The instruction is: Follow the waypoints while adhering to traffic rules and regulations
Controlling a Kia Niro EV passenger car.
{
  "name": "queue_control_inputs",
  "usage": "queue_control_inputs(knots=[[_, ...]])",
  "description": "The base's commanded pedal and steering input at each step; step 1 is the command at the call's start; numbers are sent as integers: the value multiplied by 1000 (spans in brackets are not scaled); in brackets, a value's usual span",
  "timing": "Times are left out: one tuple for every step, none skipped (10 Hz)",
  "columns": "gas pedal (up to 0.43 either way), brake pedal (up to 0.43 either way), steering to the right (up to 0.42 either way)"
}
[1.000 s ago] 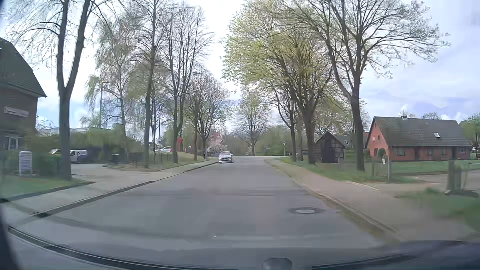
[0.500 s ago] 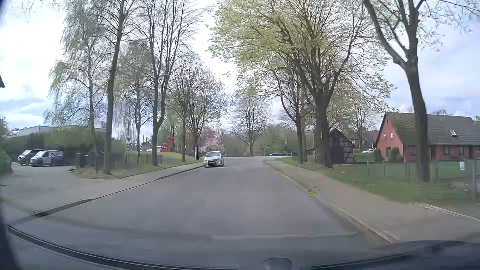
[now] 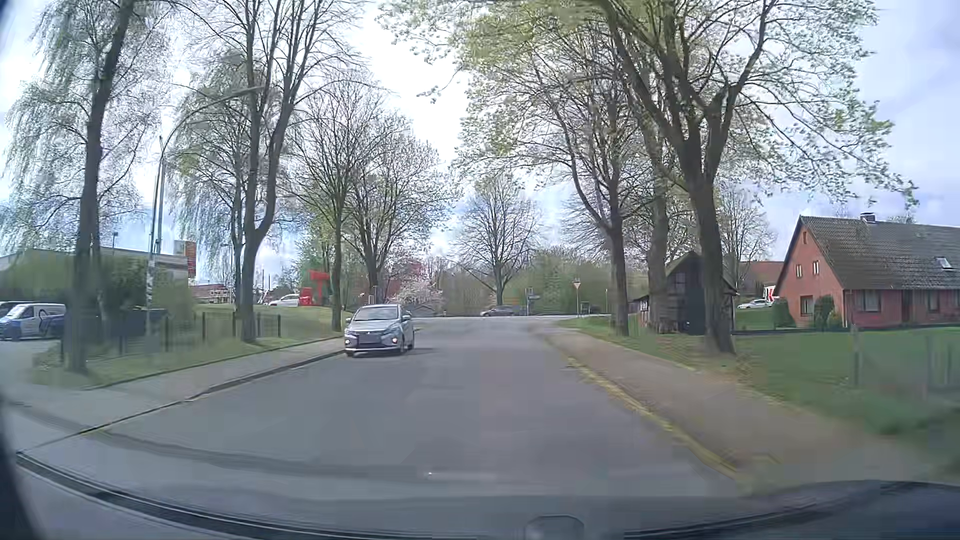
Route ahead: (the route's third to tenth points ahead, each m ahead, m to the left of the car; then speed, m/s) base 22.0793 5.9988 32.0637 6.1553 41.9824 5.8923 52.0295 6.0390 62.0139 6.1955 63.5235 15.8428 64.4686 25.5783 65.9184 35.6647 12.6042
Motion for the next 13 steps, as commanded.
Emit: queue_control_inputs(knots=[[0,18,-1],[0,67,-1],[0,104,-3],[0,140,-3],[0,159,-4],[0,171,-6],[0,189,-6],[0,213,-5],[0,220,-4],[0,213,-1],[0,201,0],[0,201,0],[0,195,0]])
